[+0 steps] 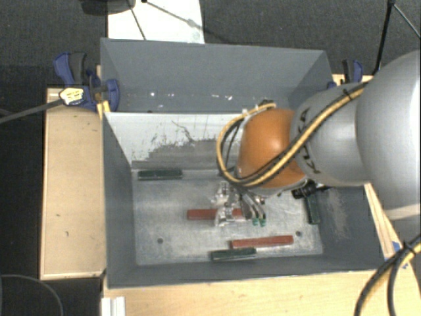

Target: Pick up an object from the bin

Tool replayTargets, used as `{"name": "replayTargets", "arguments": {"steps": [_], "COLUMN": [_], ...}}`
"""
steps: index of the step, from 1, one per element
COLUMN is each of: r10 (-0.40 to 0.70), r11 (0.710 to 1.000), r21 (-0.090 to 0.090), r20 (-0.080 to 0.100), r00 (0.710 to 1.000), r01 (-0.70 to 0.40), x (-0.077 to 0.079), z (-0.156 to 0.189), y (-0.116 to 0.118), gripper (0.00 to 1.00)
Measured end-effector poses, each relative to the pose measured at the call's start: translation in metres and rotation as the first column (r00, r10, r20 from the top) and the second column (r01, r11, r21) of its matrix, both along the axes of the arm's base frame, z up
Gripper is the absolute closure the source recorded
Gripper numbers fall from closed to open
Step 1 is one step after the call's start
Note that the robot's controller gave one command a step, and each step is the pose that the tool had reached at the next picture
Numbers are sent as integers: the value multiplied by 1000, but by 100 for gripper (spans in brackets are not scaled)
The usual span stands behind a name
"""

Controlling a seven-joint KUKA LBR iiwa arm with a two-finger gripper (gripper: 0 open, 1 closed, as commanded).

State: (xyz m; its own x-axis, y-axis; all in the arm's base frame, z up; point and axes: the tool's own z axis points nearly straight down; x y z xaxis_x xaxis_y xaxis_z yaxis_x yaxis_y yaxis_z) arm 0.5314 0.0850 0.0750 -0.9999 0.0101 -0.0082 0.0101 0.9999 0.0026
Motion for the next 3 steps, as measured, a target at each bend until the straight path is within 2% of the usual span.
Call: {"name": "replayTargets", "arguments": {"steps": [2, 3], "r10": [-1, -2], "r11": [1000, 1000], "r21": [0, -2], "r20": [-1, -9], "r00": [1000, 1000], "r01": [1, 2], "x": [0, -3], "z": [2, 10], "y": [0, -1], "gripper": [100, 100]}}
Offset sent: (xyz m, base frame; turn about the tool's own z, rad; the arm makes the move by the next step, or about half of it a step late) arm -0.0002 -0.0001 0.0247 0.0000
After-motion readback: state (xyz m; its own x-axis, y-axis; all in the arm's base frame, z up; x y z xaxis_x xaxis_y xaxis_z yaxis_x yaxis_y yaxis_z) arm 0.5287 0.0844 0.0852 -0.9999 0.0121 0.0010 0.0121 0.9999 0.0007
